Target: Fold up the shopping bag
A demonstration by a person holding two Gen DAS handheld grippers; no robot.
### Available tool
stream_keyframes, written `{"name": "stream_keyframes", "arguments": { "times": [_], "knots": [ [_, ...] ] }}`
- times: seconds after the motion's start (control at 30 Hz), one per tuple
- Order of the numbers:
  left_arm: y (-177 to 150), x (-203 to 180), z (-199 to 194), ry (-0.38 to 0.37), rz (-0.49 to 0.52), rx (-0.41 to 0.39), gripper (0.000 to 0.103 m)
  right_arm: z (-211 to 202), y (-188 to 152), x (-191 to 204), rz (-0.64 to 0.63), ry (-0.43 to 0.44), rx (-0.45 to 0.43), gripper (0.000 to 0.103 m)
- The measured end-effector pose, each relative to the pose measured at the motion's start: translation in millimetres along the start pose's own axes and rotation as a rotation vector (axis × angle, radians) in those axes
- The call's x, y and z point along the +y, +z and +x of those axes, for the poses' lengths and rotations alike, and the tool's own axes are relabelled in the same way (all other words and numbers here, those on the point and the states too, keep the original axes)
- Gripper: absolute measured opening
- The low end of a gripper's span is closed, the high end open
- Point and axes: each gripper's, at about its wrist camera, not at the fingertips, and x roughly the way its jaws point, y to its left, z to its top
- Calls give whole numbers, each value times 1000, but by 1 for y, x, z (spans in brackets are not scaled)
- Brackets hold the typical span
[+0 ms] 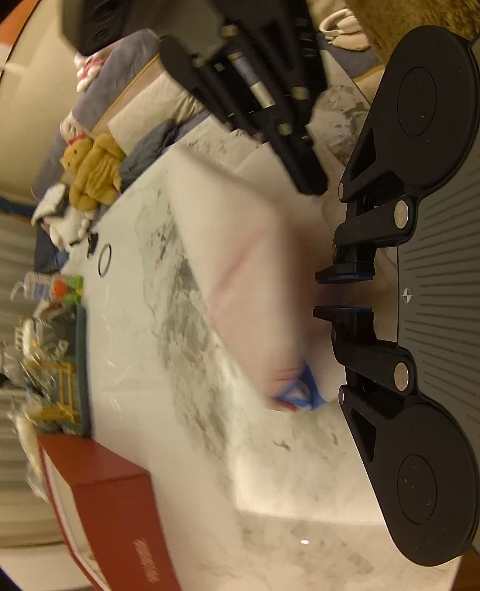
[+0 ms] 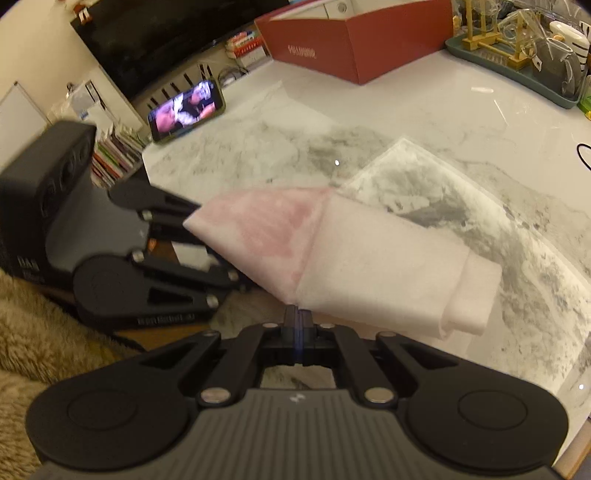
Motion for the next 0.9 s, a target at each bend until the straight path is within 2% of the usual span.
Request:
{"name": "stream_keyframes", "arguments": {
  "times": [0.07, 0.2, 0.3, 0.33, 0.4, 0.43, 0.47, 0.5, 0.6, 0.63, 0.7, 0.73, 0.8, 0.87, 0.9],
  "knots": [
    [1, 4, -2, 10, -14, 11, 13, 7, -5, 4, -33, -22, 29, 0],
    [-1, 8, -2, 21, 3, 13, 13, 11, -8, 3, -22, -11, 23, 0],
    [-2, 11, -3, 29, 16, 14, 13, -2, -1, -1, -19, 4, -42, 1],
    [-2, 12, -3, 32, 21, 15, 13, -8, 5, -5, -13, 1, -80, 4],
    [-4, 12, -3, 36, 32, 13, 13, -17, 23, -10, -58, -37, -159, 31],
    [-4, 11, -3, 37, 39, 11, 13, -18, 34, -11, -122, -71, -174, 65],
    [-4, 11, -4, 38, 42, 12, 13, -18, 45, -10, -202, -90, -194, 83],
    [-4, 11, -4, 40, 45, 12, 13, -18, 55, -10, -275, -102, -222, 81],
    [-4, 12, -4, 34, 29, 17, 13, -17, 85, -10, -457, -80, -221, 81],
    [-4, 13, -4, 31, 28, 16, 13, -13, 96, -11, -528, -52, -179, 79],
    [-4, 13, -4, 27, 35, 16, 13, -3, 115, -14, -651, -14, -87, 61],
    [-4, 13, -4, 27, 37, 16, 13, 3, 122, -17, -700, -11, -44, 58],
    [-4, 12, -4, 28, 35, 15, 13, 15, 137, -21, -798, -4, 43, 56],
    [-5, 12, -5, 28, 28, 10, 13, 24, 148, -29, -815, 66, 121, 56],
    [-5, 13, -5, 27, 26, 7, 13, 31, 152, -32, -825, 67, 160, 55]
  ]
}}
